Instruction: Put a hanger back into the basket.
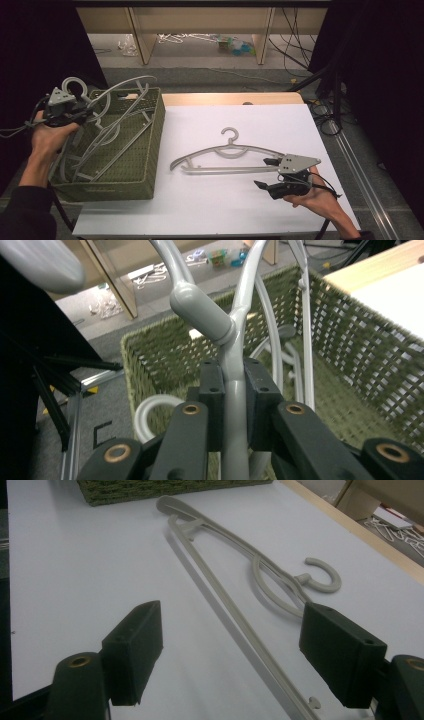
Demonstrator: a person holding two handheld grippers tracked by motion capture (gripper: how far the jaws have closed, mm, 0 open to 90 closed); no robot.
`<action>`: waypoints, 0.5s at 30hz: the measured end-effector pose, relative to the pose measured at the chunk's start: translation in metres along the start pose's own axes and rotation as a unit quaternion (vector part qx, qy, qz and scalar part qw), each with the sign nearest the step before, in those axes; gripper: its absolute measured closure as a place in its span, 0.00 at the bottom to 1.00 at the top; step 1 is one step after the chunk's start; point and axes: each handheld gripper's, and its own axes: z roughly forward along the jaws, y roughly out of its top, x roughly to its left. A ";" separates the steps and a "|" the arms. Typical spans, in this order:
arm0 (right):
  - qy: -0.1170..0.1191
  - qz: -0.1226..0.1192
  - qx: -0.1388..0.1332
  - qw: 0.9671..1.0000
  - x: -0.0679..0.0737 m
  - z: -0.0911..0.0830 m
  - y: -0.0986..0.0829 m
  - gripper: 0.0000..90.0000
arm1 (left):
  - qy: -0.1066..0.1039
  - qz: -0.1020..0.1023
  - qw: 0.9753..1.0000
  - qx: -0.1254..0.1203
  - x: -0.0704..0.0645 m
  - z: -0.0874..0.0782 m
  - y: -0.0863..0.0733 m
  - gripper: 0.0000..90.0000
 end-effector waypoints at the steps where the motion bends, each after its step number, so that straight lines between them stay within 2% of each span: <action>1: 0.001 0.001 0.000 1.000 0.000 0.000 0.000 0.29 | -0.002 0.001 1.000 0.006 0.001 0.002 -0.003 0.90; 6: 0.002 -0.001 0.002 1.000 0.001 0.001 -0.001 0.29 | -0.014 0.001 0.999 0.031 0.001 0.008 -0.013 0.90; 8: 0.002 -0.001 0.003 1.000 0.001 0.002 -0.001 0.29 | -0.024 0.013 0.998 0.049 0.003 0.009 -0.016 0.90; 10: 0.002 -0.001 0.002 1.000 0.001 0.001 -0.001 0.29 | -0.030 0.007 0.998 0.053 0.004 0.011 -0.019 0.90; 14: 0.002 0.000 0.002 1.000 0.000 0.001 -0.001 0.29 | -0.035 0.007 0.997 0.070 0.003 0.017 -0.024 0.89; 15: 0.002 0.001 0.002 1.000 0.000 0.001 -0.001 0.29 | -0.031 0.008 0.997 0.076 0.002 0.018 -0.025 0.89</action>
